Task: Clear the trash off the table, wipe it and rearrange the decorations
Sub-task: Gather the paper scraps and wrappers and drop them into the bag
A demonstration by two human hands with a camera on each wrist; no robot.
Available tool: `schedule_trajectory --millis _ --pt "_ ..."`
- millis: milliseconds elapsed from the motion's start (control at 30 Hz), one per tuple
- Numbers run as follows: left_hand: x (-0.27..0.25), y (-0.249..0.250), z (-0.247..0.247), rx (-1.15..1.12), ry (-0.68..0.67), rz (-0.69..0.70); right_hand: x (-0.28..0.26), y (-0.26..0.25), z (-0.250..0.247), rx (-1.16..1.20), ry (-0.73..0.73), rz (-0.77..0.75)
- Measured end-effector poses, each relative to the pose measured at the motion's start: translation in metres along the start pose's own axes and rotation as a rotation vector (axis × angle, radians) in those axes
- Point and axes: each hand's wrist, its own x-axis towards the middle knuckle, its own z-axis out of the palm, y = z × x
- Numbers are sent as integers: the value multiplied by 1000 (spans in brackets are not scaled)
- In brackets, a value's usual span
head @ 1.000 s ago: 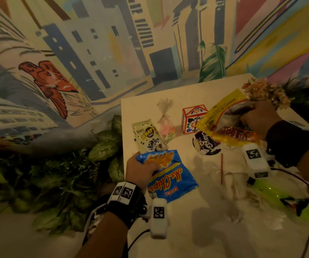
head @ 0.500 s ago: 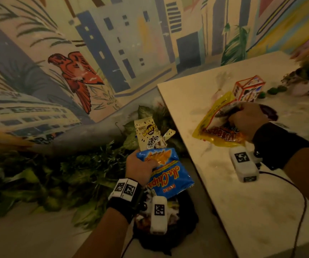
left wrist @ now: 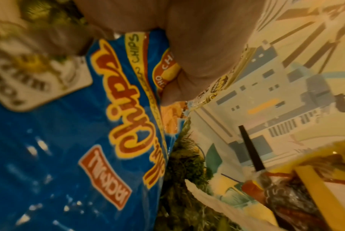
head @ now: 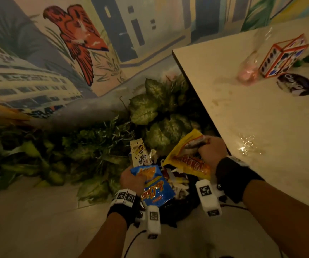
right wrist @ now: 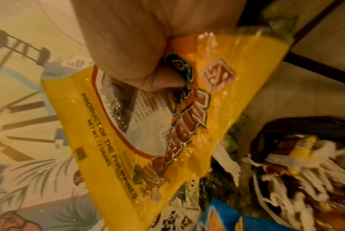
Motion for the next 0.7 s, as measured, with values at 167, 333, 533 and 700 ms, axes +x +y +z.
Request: schedule_trajectory --millis 167,333,533,700 --pt "36 -66 28 27 -29 -88 22 70 54 8 -46 72" --pt "92 -139 71 109 -80 -139 59 151 110 15 -65 159" --pt "148 -192 119 179 -167 -79 111 233 168 -43 -110 70" --pt "189 -222 146 508 -459 -58 152 289 215 -276 -147 -31"
